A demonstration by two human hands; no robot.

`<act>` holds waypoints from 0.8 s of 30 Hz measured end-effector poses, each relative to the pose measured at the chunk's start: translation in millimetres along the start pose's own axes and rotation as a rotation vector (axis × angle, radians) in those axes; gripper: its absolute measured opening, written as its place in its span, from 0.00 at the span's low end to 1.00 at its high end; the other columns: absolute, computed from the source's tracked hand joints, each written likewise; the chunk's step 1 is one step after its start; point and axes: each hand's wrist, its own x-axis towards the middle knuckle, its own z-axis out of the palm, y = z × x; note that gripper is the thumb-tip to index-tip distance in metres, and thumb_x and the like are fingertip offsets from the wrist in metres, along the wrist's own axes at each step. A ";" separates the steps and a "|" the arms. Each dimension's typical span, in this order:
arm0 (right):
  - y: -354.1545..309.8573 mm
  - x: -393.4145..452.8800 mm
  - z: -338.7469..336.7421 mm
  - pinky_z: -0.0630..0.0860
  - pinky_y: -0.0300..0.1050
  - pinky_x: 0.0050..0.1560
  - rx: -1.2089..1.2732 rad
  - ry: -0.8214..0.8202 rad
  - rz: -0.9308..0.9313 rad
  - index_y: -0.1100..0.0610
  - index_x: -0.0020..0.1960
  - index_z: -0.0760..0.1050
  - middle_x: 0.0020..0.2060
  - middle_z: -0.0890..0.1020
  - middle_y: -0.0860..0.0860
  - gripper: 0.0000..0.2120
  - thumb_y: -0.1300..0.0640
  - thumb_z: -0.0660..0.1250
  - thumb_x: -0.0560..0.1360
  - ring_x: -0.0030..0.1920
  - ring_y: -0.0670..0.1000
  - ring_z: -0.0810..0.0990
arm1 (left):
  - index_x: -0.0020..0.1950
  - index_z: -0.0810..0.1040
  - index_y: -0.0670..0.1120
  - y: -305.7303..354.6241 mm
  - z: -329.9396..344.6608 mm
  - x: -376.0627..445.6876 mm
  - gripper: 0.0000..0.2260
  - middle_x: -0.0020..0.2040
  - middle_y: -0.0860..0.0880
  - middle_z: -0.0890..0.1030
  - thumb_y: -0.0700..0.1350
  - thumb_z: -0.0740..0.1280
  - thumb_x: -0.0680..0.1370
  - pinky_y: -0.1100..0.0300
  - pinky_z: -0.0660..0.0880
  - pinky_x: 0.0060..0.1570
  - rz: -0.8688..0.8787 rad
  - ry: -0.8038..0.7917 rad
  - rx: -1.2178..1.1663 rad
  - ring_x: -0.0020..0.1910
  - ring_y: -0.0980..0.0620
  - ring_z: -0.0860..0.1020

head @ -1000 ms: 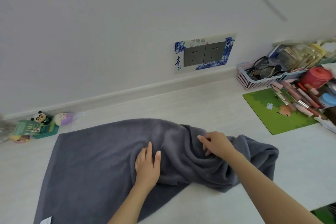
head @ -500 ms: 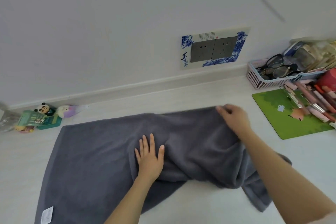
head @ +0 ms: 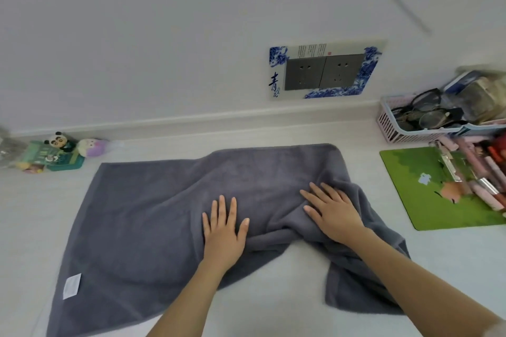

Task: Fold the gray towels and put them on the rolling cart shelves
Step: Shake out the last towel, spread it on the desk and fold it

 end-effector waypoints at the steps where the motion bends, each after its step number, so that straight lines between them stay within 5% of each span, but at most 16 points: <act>1: 9.0 4.0 -0.6 0.43 0.47 0.74 -0.009 -0.027 0.022 0.42 0.76 0.50 0.76 0.52 0.44 0.48 0.28 0.19 0.63 0.76 0.50 0.49 | 0.73 0.30 0.54 -1.1 -0.2 0.4 0.42 0.77 0.49 0.33 0.71 0.19 0.62 0.49 0.32 0.73 0.004 -0.010 -0.003 0.75 0.52 0.33; 3: 14.1 10.9 -7.9 0.44 0.49 0.75 -0.031 -0.018 0.048 0.45 0.76 0.51 0.77 0.53 0.46 0.38 0.32 0.28 0.71 0.76 0.52 0.49 | 0.74 0.32 0.54 3.1 -1.3 -3.7 0.42 0.77 0.50 0.34 0.72 0.20 0.63 0.53 0.31 0.72 0.033 0.007 -0.048 0.74 0.54 0.32; 6: -2.1 2.4 -17.7 0.67 0.52 0.62 0.027 0.317 -0.036 0.52 0.61 0.76 0.60 0.79 0.51 0.30 0.41 0.42 0.76 0.61 0.56 0.74 | 0.77 0.54 0.53 15.5 -1.3 -21.7 0.41 0.78 0.53 0.49 0.71 0.31 0.71 0.55 0.41 0.74 0.123 0.122 -0.124 0.77 0.53 0.46; 8: -10.6 -13.4 -7.7 0.73 0.47 0.45 0.104 0.541 -0.224 0.53 0.45 0.80 0.41 0.82 0.49 0.21 0.45 0.52 0.77 0.43 0.53 0.78 | 0.63 0.74 0.53 17.4 1.5 -39.1 0.29 0.67 0.54 0.68 0.69 0.47 0.76 0.58 0.58 0.66 0.189 0.237 -0.213 0.66 0.53 0.64; 11: -19.5 -41.9 11.1 0.73 0.43 0.39 0.198 0.483 -0.399 0.52 0.38 0.78 0.33 0.79 0.45 0.17 0.46 0.57 0.77 0.34 0.49 0.77 | 0.45 0.73 0.52 9.2 5.7 -61.9 0.15 0.47 0.61 0.68 0.64 0.61 0.72 0.66 0.65 0.51 0.195 0.240 -0.387 0.49 0.59 0.68; 14: -17.6 -60.4 31.7 0.68 0.39 0.48 0.118 0.481 -0.382 0.49 0.45 0.81 0.42 0.82 0.43 0.14 0.45 0.59 0.74 0.42 0.47 0.78 | 0.42 0.73 0.54 -5.1 9.6 -70.5 0.15 0.43 0.62 0.70 0.65 0.66 0.69 0.66 0.67 0.49 0.194 0.090 -0.458 0.48 0.61 0.69; 17: -11.4 -69.8 49.2 0.61 0.44 0.64 0.097 0.401 -0.162 0.48 0.60 0.77 0.58 0.78 0.46 0.22 0.39 0.56 0.74 0.61 0.51 0.70 | 0.51 0.78 0.53 -21.7 13.1 -67.0 0.16 0.48 0.65 0.68 0.58 0.74 0.68 0.64 0.65 0.55 0.176 0.027 -0.409 0.51 0.58 0.67; 19: -7.1 -73.7 58.2 0.57 0.47 0.68 0.161 0.316 -0.082 0.49 0.65 0.73 0.64 0.74 0.47 0.28 0.35 0.54 0.73 0.67 0.52 0.65 | 0.49 0.80 0.51 -26.6 13.1 -61.4 0.14 0.46 0.63 0.69 0.54 0.76 0.67 0.63 0.65 0.54 0.178 0.009 -0.395 0.50 0.56 0.68; 24: -12.6 -83.3 56.7 0.61 0.50 0.70 0.332 0.311 0.066 0.50 0.64 0.74 0.64 0.75 0.49 0.24 0.42 0.68 0.71 0.67 0.53 0.67 | 0.35 0.78 0.51 -34.8 3.7 -58.7 0.09 0.40 0.56 0.72 0.47 0.78 0.67 0.71 0.63 0.45 0.209 -0.100 -0.483 0.47 0.52 0.71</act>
